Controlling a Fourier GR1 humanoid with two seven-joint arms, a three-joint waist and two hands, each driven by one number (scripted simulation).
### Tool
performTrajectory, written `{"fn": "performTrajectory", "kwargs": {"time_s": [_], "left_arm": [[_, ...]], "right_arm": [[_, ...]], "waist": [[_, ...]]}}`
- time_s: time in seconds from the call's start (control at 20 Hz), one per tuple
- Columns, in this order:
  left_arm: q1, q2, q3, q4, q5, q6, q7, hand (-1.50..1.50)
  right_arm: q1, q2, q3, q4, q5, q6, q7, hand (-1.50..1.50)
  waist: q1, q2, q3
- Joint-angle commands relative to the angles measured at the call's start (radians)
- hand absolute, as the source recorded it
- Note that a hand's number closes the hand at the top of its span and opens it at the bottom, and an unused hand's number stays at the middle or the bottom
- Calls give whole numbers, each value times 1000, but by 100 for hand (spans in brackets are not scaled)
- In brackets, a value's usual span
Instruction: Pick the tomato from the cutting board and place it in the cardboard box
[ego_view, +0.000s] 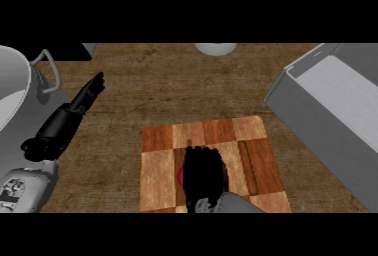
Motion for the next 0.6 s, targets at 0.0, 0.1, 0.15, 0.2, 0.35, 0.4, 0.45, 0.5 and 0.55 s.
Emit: {"fn": "performTrajectory", "kwargs": {"time_s": [0.0, 0.1, 0.15, 0.2, 0.35, 0.4, 0.45, 0.5, 0.55], "left_arm": [[-13, -26, 2, 9, -27, -4, -2, 0], [6, -30, -2, -23, -29, -2, 15, 0], [-10, 14, 44, 14, -1, -49, -14, 0], [15, -40, -4, -37, -28, -2, 25, 0], [-13, -72, -18, -14, -75, 21, 31, 0], [-22, -17, 40, 2, -34, -36, 10, 0], [6, -58, 16, 7, -53, -25, -14, 0], [32, -44, 14, -41, -53, -18, 16, 0], [16, -24, 32, -113, -4, -43, 93, 0]], "right_arm": [[-18, 18, 26, 53, 86, 13, 44, 150], [-41, 18, 65, 60, 111, -25, 67, 150], [-63, 18, 83, 72, 90, -34, 91, 150], [-83, 18, 19, 117, 126, -28, 29, 150], [-46, 19, 68, 95, 183, -46, 2, 150], [-119, 19, 14, 64, 143, 31, 15, 150], [-111, 19, -47, 155, 178, -46, -158, 150], [-136, -57, -102, 165, 129, -83, -297, 150], [-169, -87, -157, 115, 65, -52, -356, 150]], "waist": [[-2, 3, 0], [3, 2, 0], [5, 3, 0], [5, 2, 0], [-1, 2, 0], [1, 2, 0], [0, 4, 0], [6, 4, 1], [11, 3, 1]]}}
